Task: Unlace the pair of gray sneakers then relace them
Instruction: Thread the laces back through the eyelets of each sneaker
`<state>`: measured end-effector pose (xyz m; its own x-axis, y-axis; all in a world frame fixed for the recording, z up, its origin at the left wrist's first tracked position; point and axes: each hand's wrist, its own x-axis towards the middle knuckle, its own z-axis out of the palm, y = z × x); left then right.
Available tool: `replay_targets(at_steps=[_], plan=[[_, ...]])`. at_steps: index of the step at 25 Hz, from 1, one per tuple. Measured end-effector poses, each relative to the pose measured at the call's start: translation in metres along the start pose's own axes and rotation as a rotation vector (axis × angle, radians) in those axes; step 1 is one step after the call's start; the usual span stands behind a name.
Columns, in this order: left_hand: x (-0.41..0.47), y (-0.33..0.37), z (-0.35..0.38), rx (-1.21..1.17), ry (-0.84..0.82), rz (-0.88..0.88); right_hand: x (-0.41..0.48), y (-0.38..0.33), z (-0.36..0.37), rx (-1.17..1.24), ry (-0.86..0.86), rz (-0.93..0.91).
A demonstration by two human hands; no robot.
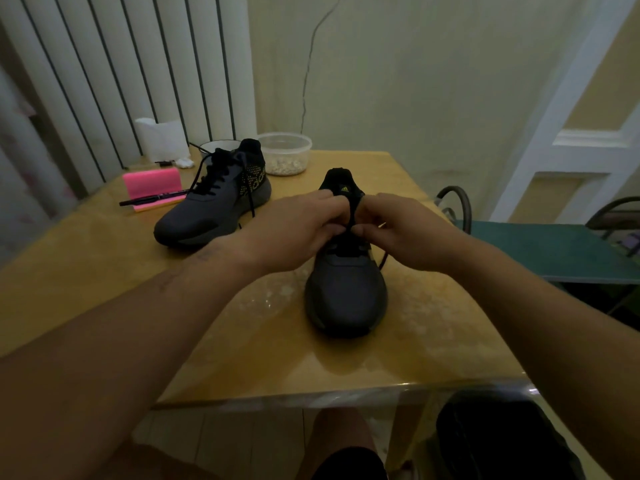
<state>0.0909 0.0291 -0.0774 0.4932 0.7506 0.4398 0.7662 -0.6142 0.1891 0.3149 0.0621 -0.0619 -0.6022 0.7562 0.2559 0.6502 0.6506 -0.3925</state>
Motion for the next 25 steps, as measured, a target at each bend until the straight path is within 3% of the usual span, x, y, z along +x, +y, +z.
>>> replay_targets(at_steps=[9, 15, 20, 25], plan=[[-0.016, 0.009, 0.031, -0.163, 0.252, -0.225, -0.017, 0.014, 0.028, 0.379, 0.210, 0.166], [-0.023, 0.003, 0.028, -0.438, 0.188, -0.269, -0.033, 0.017, 0.031, 0.487, 0.211, 0.129], [-0.017, 0.000, 0.024, -0.625, 0.079, -0.474, -0.027, 0.015, 0.040, 0.567, 0.293, 0.231], [-0.002, 0.004, 0.021, -0.523, 0.108, -0.583, -0.007, 0.008, 0.033, 0.526, 0.320, 0.320]])
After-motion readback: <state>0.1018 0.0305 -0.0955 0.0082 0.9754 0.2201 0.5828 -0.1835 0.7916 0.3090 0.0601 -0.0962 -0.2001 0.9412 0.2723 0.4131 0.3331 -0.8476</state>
